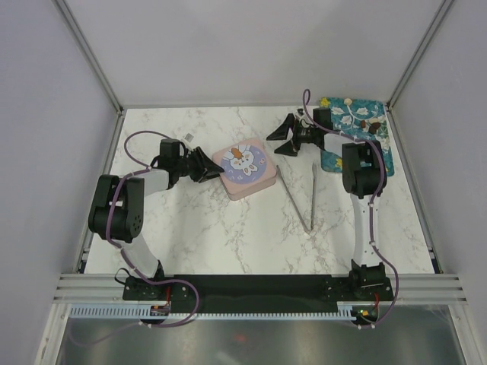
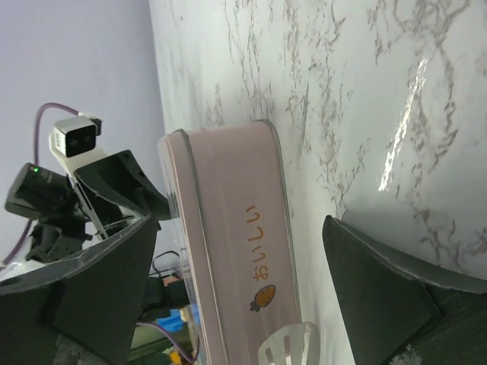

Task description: Pack the chocolate

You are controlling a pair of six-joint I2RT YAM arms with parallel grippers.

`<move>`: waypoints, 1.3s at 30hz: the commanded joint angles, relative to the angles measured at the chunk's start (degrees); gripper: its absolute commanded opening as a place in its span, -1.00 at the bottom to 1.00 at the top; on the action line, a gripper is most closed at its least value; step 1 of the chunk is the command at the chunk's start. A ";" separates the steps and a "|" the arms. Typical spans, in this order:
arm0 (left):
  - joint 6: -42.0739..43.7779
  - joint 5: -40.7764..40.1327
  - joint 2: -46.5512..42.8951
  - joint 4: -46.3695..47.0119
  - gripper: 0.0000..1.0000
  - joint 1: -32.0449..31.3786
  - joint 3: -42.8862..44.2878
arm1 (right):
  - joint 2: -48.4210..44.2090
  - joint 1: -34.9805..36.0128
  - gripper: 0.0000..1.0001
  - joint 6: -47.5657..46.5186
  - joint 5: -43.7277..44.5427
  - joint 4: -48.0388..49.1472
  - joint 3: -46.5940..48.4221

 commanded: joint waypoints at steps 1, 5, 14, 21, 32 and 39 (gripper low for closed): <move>-0.77 0.67 0.37 1.98 -0.15 -0.49 1.88 | -7.90 0.55 0.96 -13.97 6.95 -12.14 1.92; -0.41 0.32 0.28 1.54 -0.15 -0.41 1.80 | -9.84 1.17 0.96 -18.09 8.89 -14.34 1.92; -0.24 0.06 0.46 1.28 -0.15 -0.41 2.06 | -9.40 4.77 0.82 -26.36 10.46 -21.63 2.97; 0.02 -0.55 0.19 1.01 -0.15 -0.49 1.71 | -5.36 6.00 0.48 -31.03 13.28 -26.21 2.19; 2.40 -4.07 0.28 -4.79 -0.17 -0.23 3.64 | -4.39 9.52 -0.18 -32.00 15.65 -26.65 0.95; 3.01 -7.14 -2.00 -9.96 -0.20 0.56 5.66 | -3.86 9.52 -0.24 -31.12 16.09 -27.27 1.48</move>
